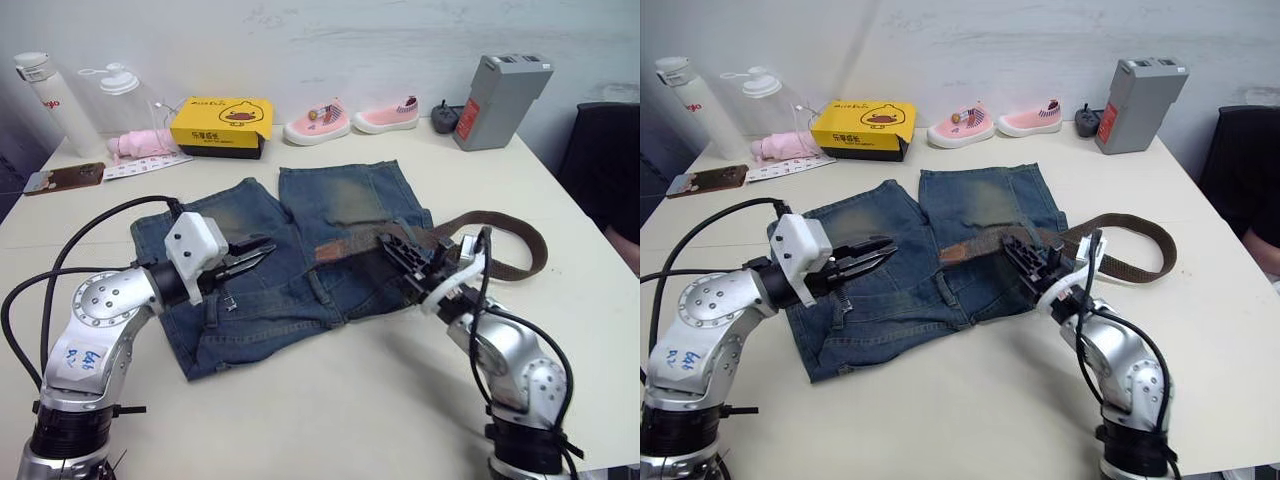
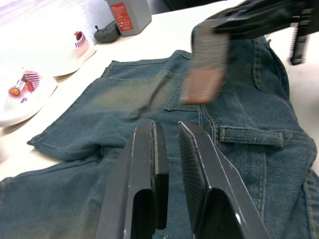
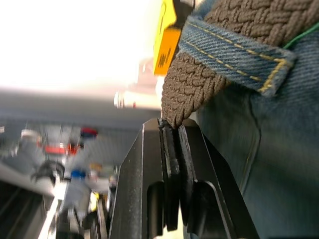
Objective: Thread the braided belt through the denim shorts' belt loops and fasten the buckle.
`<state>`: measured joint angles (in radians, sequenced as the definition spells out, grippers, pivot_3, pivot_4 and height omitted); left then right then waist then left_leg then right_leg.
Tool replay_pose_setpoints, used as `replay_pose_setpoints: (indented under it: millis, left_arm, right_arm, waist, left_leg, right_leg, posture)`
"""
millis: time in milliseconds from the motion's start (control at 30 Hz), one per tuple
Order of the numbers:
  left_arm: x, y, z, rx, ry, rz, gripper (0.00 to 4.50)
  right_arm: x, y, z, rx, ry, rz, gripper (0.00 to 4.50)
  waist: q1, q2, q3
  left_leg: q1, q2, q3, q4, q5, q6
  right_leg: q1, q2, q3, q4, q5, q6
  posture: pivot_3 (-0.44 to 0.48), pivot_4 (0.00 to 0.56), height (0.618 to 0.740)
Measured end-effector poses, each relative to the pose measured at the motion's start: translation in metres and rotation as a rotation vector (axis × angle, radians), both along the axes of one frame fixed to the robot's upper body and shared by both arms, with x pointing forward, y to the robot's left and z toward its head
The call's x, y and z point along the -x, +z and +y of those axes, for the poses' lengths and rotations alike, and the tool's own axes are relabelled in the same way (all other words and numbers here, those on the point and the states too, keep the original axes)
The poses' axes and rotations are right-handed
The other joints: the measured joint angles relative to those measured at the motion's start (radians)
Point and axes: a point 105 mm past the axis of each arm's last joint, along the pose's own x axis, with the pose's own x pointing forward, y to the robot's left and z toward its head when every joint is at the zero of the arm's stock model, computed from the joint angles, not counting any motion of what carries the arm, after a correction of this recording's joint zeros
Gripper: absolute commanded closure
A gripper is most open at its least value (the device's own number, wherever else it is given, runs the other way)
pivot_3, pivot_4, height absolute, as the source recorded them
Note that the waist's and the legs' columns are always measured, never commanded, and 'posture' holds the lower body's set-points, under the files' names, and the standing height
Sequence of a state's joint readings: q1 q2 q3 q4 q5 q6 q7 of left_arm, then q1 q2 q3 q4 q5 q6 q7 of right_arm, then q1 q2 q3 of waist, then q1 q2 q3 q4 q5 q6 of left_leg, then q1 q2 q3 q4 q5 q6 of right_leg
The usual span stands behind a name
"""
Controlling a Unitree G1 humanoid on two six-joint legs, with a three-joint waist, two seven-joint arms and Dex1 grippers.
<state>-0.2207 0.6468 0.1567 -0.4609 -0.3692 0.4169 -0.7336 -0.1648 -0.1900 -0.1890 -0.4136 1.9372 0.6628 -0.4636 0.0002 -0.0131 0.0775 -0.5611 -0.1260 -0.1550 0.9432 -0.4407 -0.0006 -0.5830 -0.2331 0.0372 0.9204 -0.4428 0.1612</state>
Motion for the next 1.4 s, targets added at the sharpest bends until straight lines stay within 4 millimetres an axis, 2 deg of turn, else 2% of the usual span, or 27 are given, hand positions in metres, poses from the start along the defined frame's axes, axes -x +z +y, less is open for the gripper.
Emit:
replay_pose_setpoints:
  millis: [100,267,533,633,1067,1267,1300,1400]
  left_arm:
    - [0.007,-0.009,0.006,-0.001,-0.009,0.059,3.74]
    - [0.018,-0.012,0.011,-0.008,-0.021,0.080,3.74]
    - [0.039,-0.028,0.015,0.017,-0.026,0.131,3.74]
    - [0.046,-0.034,0.014,0.031,-0.035,0.144,3.74]
    - [0.049,-0.035,-0.001,0.072,-0.072,0.078,3.74]
    - [0.048,-0.037,-0.002,0.069,-0.075,0.089,3.74]
    - [0.048,-0.037,-0.002,0.072,-0.074,0.093,3.21]
    - [0.048,-0.039,-0.001,0.073,-0.067,0.111,2.08]
  right_arm:
    - [0.007,-0.006,-0.003,0.089,0.035,-0.004,4.42]
    - [0.010,-0.009,-0.001,0.143,0.072,-0.013,4.42]
    - [0.002,-0.016,-0.005,0.155,0.056,0.000,4.42]
    - [-0.005,-0.025,-0.012,0.181,0.039,0.018,4.42]
    - [-0.009,-0.022,-0.033,0.251,0.021,-0.021,4.42]
    - [-0.009,-0.026,-0.016,0.301,0.041,-0.036,4.42]
    - [-0.008,-0.027,-0.012,0.306,0.046,-0.040,4.50]
    - [-0.007,-0.028,-0.006,0.325,0.045,-0.053,4.50]
  waist:
    - [0.000,0.000,0.000]
    - [0.002,0.000,0.000]
    - [0.017,0.000,0.000]
    - [0.028,-0.001,0.000]
    - [0.029,0.001,0.000]
    - [0.028,0.001,0.001]
    - [0.027,0.001,0.001]
    - [0.028,0.001,0.001]
  left_leg:
    - [-0.001,0.000,0.001,0.000,0.000,0.000]
    - [-0.001,0.001,0.002,0.000,0.000,0.000]
    - [-0.002,0.001,0.005,0.000,0.000,0.000]
    - [-0.002,0.001,0.005,0.001,0.000,0.000]
    - [-0.001,0.001,0.005,0.001,0.000,0.000]
    - [-0.001,0.001,0.004,0.000,0.000,0.000]
    - [-0.001,0.001,0.004,0.000,0.000,0.000]
    - [0.000,0.001,0.004,0.000,0.000,0.000]
  right_leg:
    - [0.000,-0.001,0.000,-0.002,-0.001,-0.002]
    - [0.002,-0.002,0.000,-0.005,-0.002,-0.004]
    - [0.002,-0.003,0.000,-0.006,-0.002,-0.005]
    - [0.001,-0.004,0.000,-0.008,-0.003,-0.006]
    - [0.010,-0.004,-0.001,-0.015,-0.004,-0.008]
    - [0.010,-0.003,-0.002,-0.015,-0.004,-0.008]
    - [0.010,-0.003,-0.002,-0.015,-0.004,-0.008]
    - [0.010,-0.003,-0.002,-0.015,-0.004,-0.008]
  posture:
    - [0.000,0.150,0.618]
    - [0.000,0.150,0.618]
    - [0.000,0.150,0.618]
    - [0.000,0.150,0.618]
    - [0.000,0.150,0.618]
    - [0.000,0.150,0.618]
    - [0.000,0.150,0.618]
    - [0.000,0.150,0.618]
